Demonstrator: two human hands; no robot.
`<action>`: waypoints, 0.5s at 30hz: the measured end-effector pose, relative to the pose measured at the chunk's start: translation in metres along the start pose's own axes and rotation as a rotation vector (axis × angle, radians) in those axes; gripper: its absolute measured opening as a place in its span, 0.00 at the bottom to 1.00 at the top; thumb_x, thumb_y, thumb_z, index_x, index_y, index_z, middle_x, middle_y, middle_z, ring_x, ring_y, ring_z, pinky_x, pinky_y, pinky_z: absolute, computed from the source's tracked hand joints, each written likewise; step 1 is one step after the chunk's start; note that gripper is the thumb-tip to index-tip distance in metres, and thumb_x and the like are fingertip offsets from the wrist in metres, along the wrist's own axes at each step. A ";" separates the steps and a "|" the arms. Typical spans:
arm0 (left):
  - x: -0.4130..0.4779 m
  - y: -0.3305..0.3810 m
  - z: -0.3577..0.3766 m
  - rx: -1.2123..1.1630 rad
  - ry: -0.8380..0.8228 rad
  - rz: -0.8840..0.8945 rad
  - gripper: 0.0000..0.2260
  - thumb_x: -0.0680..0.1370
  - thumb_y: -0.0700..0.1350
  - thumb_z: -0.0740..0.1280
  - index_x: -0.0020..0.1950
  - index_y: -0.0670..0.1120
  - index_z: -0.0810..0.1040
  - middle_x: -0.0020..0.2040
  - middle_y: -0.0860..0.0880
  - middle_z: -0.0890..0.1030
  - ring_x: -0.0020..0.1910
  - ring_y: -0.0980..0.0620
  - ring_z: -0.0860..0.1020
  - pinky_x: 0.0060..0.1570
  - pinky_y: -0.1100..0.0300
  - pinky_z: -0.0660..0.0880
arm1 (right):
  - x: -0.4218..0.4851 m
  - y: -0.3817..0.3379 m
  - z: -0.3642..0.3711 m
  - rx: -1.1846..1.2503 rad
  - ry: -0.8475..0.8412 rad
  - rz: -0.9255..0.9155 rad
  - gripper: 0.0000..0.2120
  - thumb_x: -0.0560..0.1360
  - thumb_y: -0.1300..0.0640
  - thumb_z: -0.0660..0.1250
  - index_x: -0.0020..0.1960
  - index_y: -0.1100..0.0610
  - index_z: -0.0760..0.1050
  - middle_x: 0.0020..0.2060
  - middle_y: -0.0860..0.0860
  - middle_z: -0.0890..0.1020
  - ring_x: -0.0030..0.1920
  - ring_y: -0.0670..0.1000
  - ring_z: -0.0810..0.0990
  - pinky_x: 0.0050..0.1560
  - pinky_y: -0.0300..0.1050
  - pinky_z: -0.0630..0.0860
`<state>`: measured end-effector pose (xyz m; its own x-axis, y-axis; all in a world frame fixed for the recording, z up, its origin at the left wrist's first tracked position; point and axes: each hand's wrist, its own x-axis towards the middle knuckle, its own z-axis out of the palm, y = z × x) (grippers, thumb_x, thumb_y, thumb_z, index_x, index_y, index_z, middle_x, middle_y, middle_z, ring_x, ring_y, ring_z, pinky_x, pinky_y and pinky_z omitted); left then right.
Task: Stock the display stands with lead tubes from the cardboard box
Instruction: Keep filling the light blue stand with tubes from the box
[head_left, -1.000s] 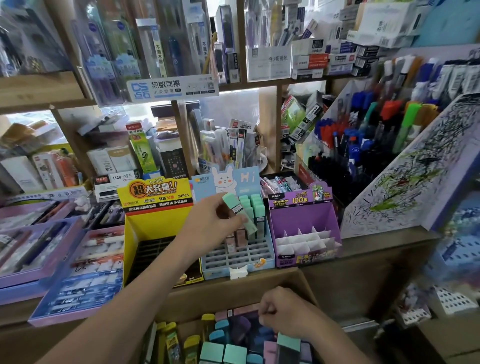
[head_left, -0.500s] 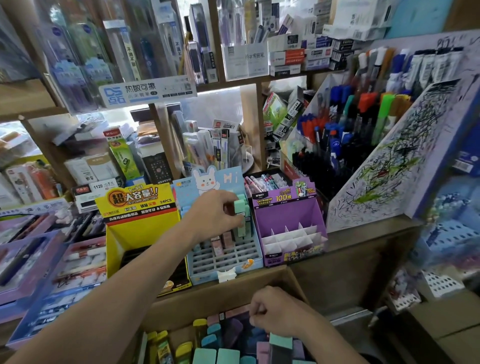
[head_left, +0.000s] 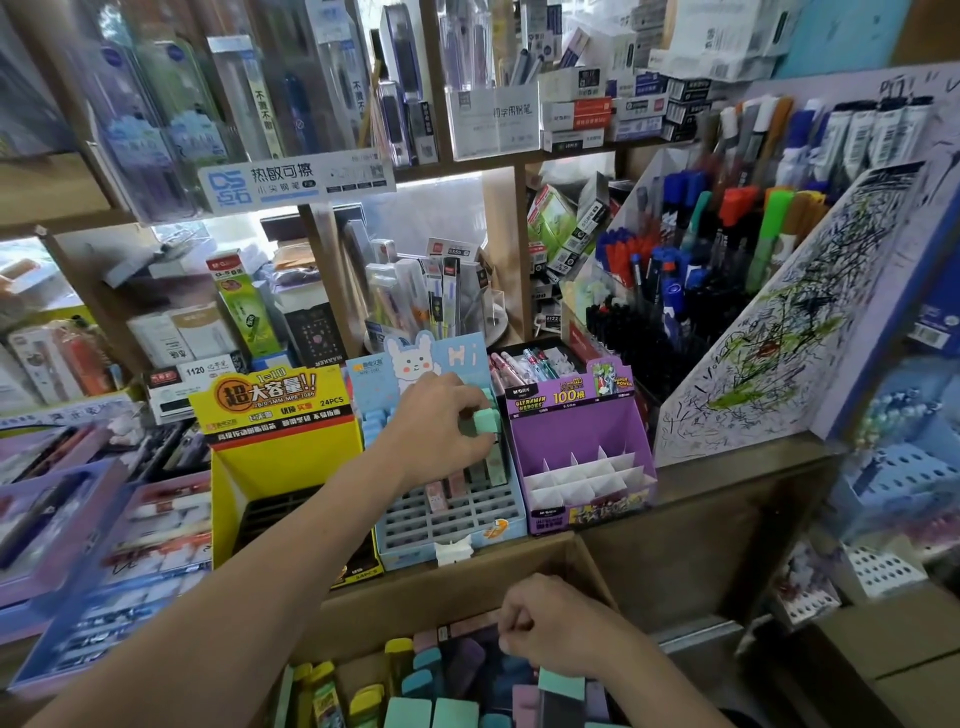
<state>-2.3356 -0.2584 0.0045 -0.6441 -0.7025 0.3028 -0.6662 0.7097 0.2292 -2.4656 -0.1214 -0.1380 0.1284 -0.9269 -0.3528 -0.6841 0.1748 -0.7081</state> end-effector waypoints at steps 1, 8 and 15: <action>0.000 0.000 0.000 0.002 0.003 0.000 0.09 0.73 0.51 0.73 0.49 0.48 0.82 0.43 0.49 0.74 0.47 0.45 0.72 0.48 0.53 0.70 | 0.000 0.000 0.000 0.001 -0.001 0.001 0.06 0.79 0.54 0.71 0.54 0.53 0.82 0.55 0.46 0.81 0.53 0.45 0.81 0.54 0.42 0.78; -0.002 0.000 -0.001 -0.010 -0.017 -0.007 0.05 0.73 0.51 0.72 0.46 0.52 0.82 0.45 0.51 0.75 0.50 0.47 0.71 0.53 0.52 0.71 | -0.001 0.000 0.000 0.011 -0.009 0.018 0.07 0.78 0.54 0.71 0.55 0.53 0.82 0.55 0.44 0.82 0.53 0.44 0.81 0.54 0.41 0.78; 0.002 -0.001 0.002 -0.041 0.008 -0.046 0.07 0.76 0.53 0.74 0.48 0.51 0.85 0.48 0.51 0.77 0.53 0.48 0.71 0.56 0.52 0.70 | -0.004 -0.004 -0.002 0.012 -0.015 0.018 0.06 0.79 0.55 0.71 0.55 0.53 0.82 0.53 0.47 0.85 0.53 0.46 0.82 0.57 0.44 0.80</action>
<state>-2.3369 -0.2602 0.0031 -0.6100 -0.7339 0.2988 -0.6791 0.6785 0.2802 -2.4653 -0.1192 -0.1325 0.1274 -0.9184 -0.3747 -0.6780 0.1951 -0.7087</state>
